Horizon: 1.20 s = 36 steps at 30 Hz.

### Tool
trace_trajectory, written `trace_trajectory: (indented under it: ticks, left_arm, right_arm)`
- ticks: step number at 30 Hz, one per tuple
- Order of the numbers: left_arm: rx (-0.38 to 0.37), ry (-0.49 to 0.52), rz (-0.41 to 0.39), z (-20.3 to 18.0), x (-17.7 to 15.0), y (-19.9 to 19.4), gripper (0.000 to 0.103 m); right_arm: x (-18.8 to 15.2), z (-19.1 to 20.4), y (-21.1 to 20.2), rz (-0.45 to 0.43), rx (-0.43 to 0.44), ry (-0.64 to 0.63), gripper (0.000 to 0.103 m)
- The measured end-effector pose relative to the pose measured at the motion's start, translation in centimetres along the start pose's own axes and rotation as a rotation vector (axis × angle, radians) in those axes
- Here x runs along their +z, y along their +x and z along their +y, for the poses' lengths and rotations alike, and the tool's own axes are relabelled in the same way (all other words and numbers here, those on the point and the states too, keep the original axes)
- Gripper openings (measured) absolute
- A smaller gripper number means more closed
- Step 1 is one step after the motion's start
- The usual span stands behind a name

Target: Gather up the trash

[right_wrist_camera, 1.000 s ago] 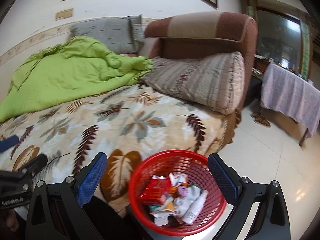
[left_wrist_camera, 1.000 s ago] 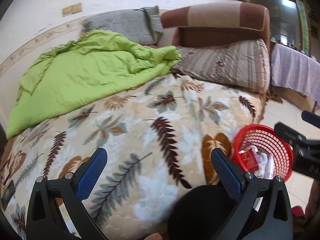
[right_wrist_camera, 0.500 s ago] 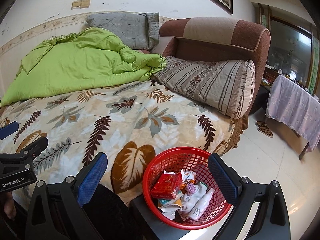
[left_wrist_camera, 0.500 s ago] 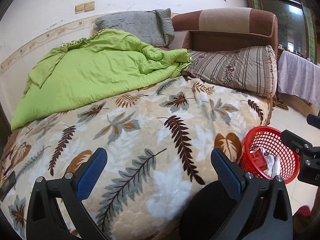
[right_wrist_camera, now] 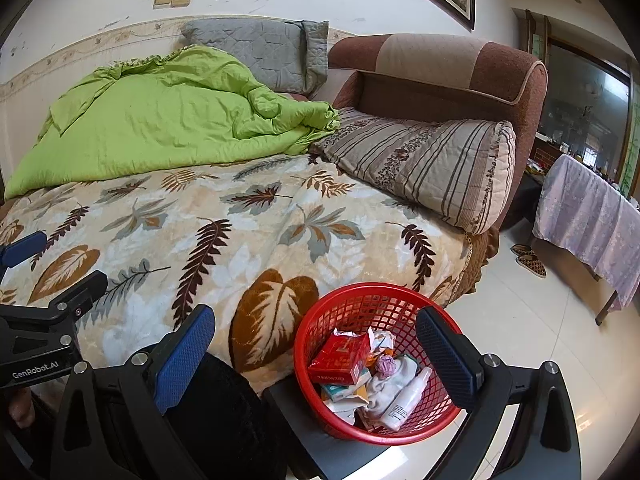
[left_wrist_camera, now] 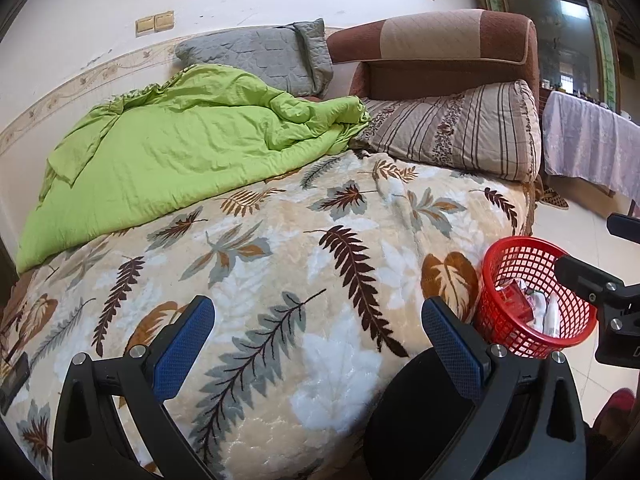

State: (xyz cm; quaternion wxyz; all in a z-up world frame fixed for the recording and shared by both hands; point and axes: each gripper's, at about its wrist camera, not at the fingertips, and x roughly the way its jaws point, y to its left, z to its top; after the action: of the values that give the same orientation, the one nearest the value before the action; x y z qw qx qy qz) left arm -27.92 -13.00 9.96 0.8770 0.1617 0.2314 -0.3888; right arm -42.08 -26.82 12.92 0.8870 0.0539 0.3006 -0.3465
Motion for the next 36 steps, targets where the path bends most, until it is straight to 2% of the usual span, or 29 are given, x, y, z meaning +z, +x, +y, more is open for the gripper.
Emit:
trace_trajectory:
  ticks: [21, 36]
  left_arm:
    - [-0.039, 0.007, 0.02, -0.18, -0.64, 0.42, 0.103]
    - [-0.038, 0.008, 0.019, -0.19, -0.67, 0.4, 0.103]
  right_arm:
    - [-0.27, 0.26, 0.04, 0.009, 0.003, -0.002, 0.102]
    - [-0.28, -0.17, -0.05, 0.01, -0.002, 0.006, 0.102]
